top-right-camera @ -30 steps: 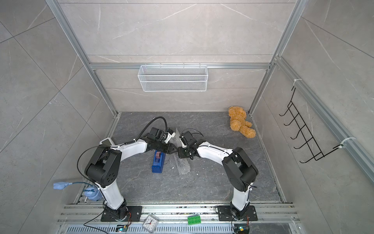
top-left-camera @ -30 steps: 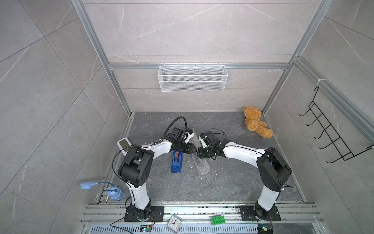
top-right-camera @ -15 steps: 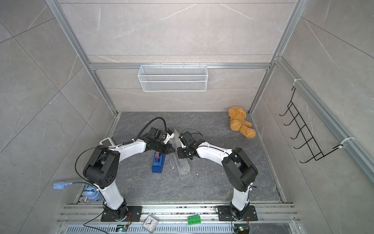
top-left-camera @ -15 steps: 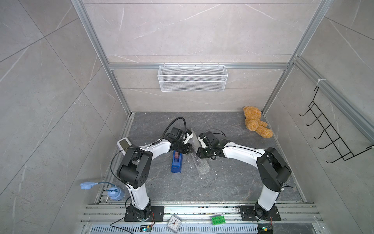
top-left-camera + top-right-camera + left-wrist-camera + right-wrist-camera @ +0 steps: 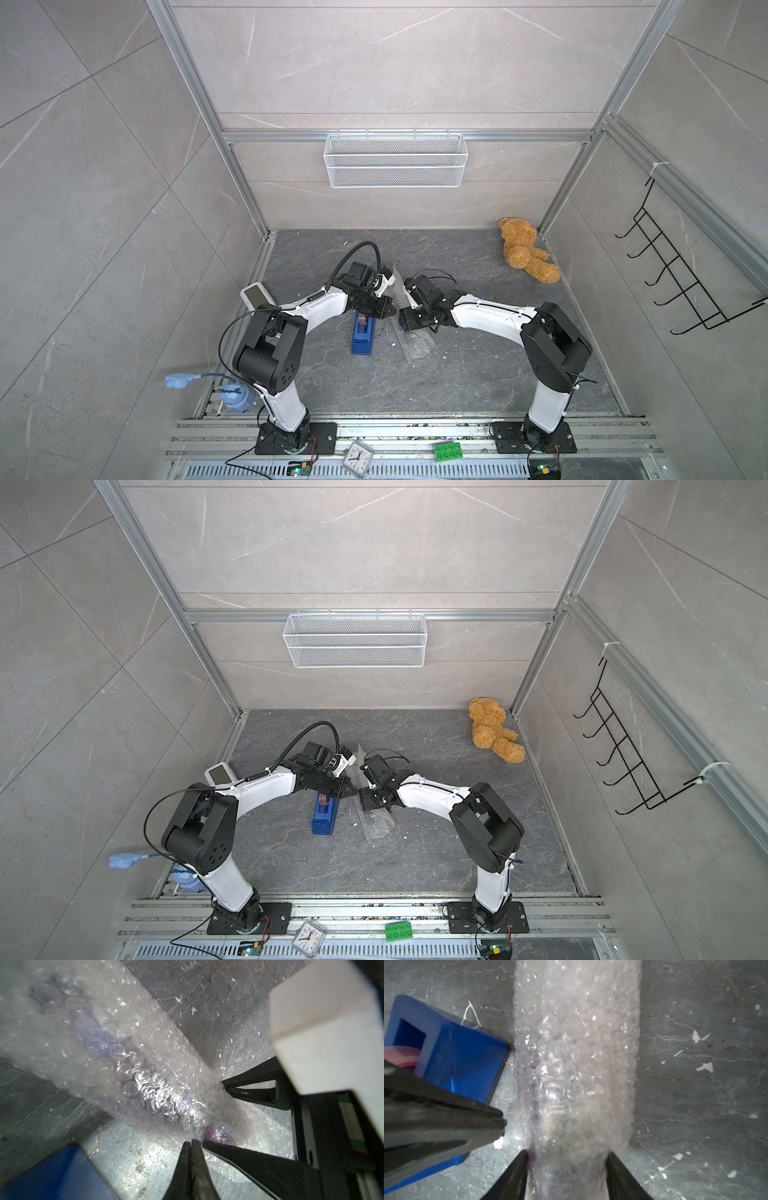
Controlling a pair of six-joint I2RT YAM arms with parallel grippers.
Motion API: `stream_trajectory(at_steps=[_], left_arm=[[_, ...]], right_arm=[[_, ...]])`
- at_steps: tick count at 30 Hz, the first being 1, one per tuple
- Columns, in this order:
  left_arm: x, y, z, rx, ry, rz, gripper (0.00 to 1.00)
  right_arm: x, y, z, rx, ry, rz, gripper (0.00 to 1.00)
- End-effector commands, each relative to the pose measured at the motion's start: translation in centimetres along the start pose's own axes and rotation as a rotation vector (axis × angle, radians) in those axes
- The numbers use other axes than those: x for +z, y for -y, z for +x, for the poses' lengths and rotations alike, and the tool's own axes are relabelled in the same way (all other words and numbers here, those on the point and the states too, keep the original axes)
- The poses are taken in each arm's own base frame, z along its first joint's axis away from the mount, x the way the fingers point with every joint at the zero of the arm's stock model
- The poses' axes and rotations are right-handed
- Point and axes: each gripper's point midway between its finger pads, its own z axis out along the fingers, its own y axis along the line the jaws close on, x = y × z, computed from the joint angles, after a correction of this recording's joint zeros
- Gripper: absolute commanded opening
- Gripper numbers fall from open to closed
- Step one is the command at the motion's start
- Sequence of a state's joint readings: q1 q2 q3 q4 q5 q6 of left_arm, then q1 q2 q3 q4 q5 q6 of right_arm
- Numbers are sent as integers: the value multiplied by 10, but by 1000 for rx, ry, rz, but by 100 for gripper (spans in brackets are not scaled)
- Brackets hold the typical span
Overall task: Wrap wine bottles in bubble wrap
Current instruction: Stick the tape on the bubble wrap.
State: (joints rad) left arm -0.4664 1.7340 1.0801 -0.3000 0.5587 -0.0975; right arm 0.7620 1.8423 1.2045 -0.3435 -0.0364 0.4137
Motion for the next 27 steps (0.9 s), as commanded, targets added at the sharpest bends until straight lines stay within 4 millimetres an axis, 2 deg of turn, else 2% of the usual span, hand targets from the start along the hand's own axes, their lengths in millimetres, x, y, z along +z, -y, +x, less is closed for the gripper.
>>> stream_trajectory(at_steps=[1, 9, 17, 27], left_arm=[[-13, 6, -1, 1, 4, 4, 0], [-25, 5, -5, -38, 23, -20, 0], [-28, -4, 2, -85, 7, -64, 0], [-11, -19, 20, -182, -27, -88, 0]], right_arm=[[11, 24, 37, -26, -133, 118, 57], [4, 28, 35, -48, -118, 162, 51], [1, 30, 34, -90, -115, 215, 55], [-2, 29, 34, -138, -108, 260, 44]])
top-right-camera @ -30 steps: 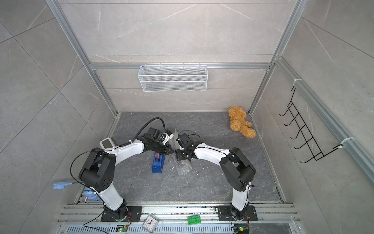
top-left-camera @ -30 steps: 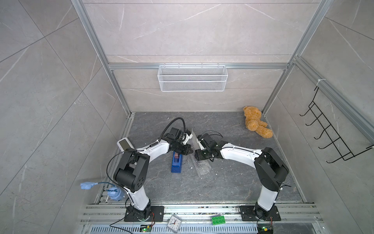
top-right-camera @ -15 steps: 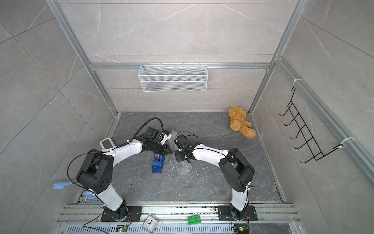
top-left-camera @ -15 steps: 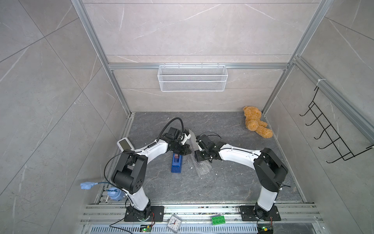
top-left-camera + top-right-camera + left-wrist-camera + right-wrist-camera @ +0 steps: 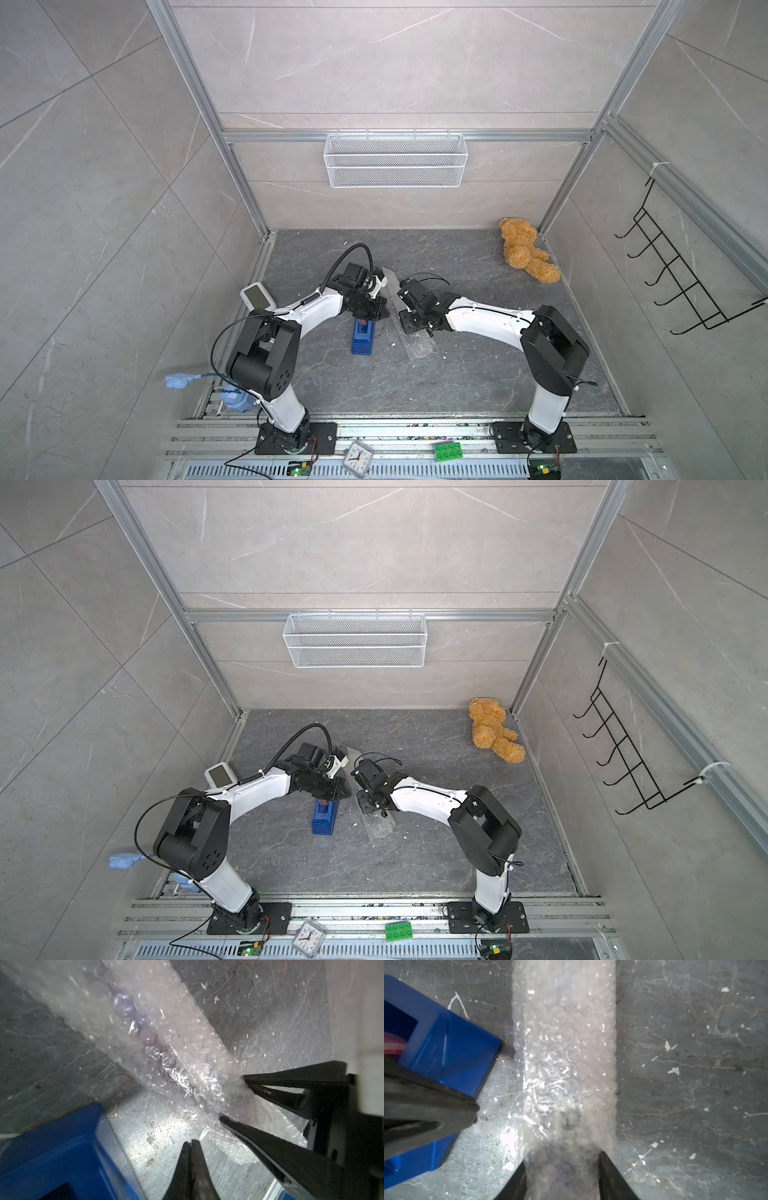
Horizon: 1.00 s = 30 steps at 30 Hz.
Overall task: Wrap wine bottles in bubble wrap
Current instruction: Stick the tape on the bubble wrap.
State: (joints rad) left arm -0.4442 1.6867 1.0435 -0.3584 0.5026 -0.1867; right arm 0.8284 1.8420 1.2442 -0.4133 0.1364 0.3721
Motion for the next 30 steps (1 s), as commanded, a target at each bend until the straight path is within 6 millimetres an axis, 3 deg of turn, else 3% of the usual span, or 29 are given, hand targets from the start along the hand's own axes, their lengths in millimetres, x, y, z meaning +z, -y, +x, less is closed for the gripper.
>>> stream_trajectory(at_steps=[1, 16, 30], left_arm=[[3, -9, 5, -57, -9, -24, 0], [27, -33, 15, -113, -59, -104, 0], [46, -39, 11, -113, -58, -160, 0]], right_arm=[[9, 24, 39, -54, -140, 114, 43], [18, 23, 48, -90, -171, 145, 37], [26, 23, 55, -86, -186, 139, 36]])
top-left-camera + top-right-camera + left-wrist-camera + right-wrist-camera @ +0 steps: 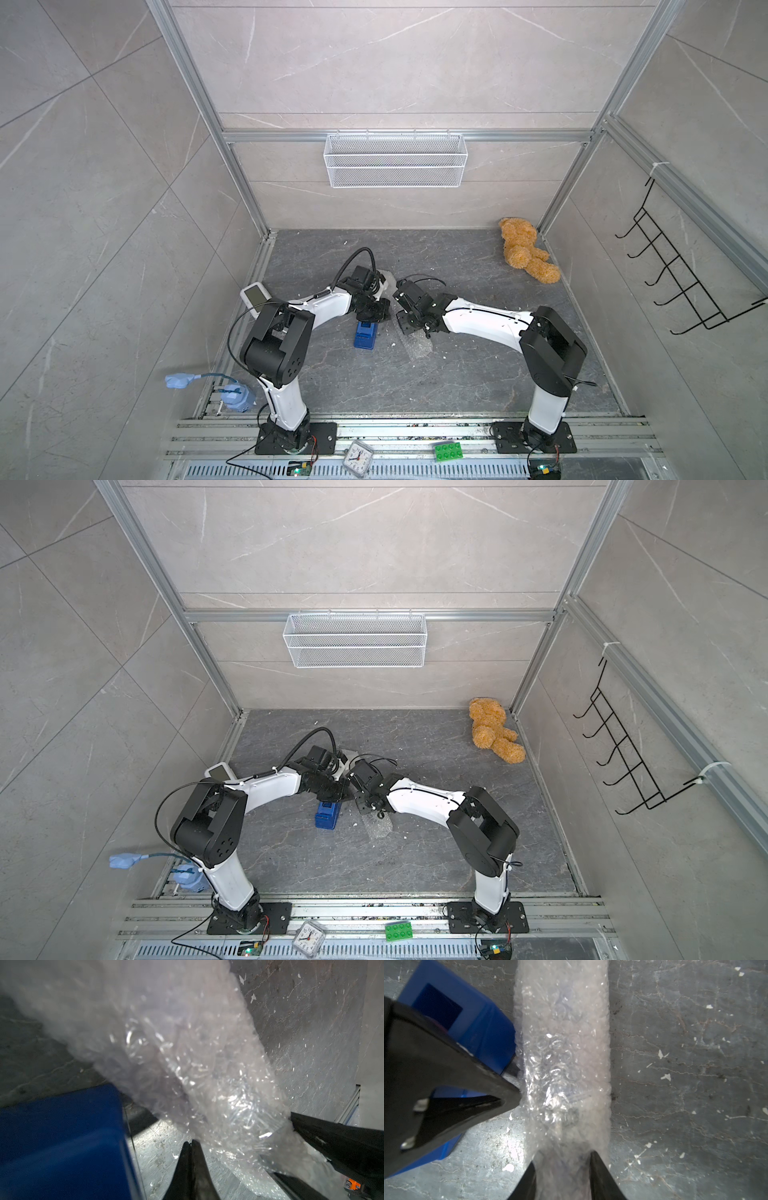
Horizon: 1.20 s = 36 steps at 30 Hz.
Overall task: Wrap wine bottles in bubble wrap
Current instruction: Stick the tape on the bubble wrap.
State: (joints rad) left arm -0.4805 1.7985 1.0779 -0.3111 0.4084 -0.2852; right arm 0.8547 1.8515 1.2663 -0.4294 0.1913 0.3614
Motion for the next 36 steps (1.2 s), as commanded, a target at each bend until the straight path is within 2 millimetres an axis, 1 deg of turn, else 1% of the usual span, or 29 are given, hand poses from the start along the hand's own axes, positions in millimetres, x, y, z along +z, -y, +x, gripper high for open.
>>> stream_trajectory(at_steps=[1, 9, 11, 17, 21, 24, 30, 34, 36], left_arm=[[18, -20, 11, -30, -27, -78, 0], [24, -12, 5, -21, 18, -89, 1], [26, -10, 4, -20, 20, -97, 8], [29, -8, 6, -16, 20, -117, 21], [17, -6, 3, -2, 42, -139, 32], [3, -4, -1, 17, 63, -156, 37], [-25, 0, -7, 40, 94, -170, 39], [-37, 0, -6, 44, 109, -179, 39], [-42, -1, -5, 43, 114, -181, 39]], right_arm=[[28, 22, 60, -54, -201, 92, 36], [30, 14, 57, -24, -183, 47, 36], [30, 12, 55, -21, -178, 39, 35], [29, 12, 55, -17, -179, 41, 35], [26, 14, 54, -4, -179, 52, 36], [20, 14, 50, 8, -168, 51, 41], [4, 13, 36, 28, -142, 44, 57], [-10, 8, 26, 47, -117, 13, 64], [-20, 5, 21, 56, -104, -12, 67]])
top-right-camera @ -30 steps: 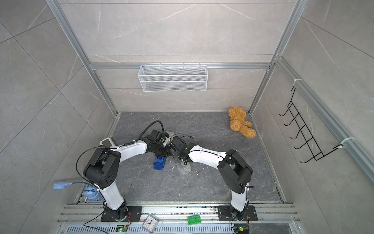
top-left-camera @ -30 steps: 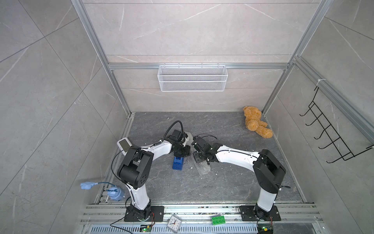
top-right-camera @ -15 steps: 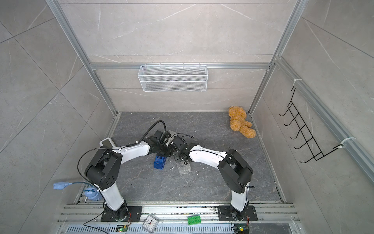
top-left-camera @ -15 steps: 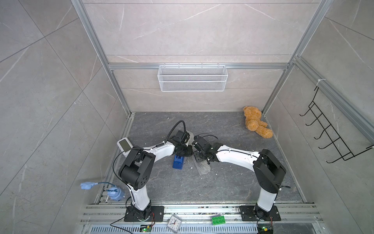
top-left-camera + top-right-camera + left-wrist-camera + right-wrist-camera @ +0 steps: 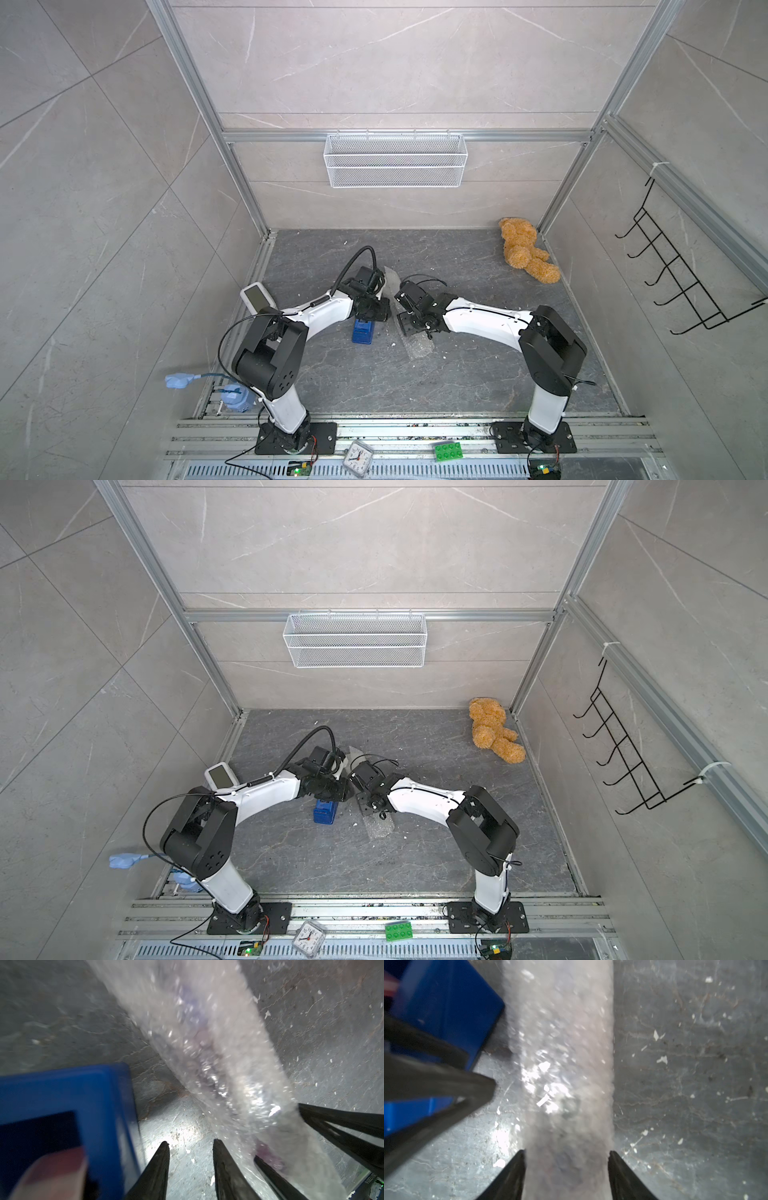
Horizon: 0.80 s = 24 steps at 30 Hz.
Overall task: Wrap wine bottles in bubble wrap
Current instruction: Stick the tape on the bubble wrap, then adjust the bubble wrap at the center of the board.
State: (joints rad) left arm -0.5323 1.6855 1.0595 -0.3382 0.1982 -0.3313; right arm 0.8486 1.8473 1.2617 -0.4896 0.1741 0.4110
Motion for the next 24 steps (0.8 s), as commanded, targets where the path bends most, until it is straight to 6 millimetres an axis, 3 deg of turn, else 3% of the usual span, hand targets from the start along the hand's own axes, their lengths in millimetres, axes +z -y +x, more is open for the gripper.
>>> stream_trajectory(at_steps=[1, 8, 14, 19, 24], left_arm=[[-19, -4, 2, 21, 16, -19, 39], [-38, 0, -6, 2, 68, -11, 39], [-44, 15, -20, -59, 95, 52, 44], [-38, 31, -33, -101, 107, 126, 55], [-19, 39, -44, -134, 85, 183, 56]], right_arm=[[-24, -2, 5, 16, -38, -34, 68], [-70, -9, -14, 47, 42, -114, 71], [-96, 8, -18, 92, 96, -125, 67], [-79, 30, -2, 147, 67, -108, 67], [-52, 27, 16, 137, 11, -117, 70]])
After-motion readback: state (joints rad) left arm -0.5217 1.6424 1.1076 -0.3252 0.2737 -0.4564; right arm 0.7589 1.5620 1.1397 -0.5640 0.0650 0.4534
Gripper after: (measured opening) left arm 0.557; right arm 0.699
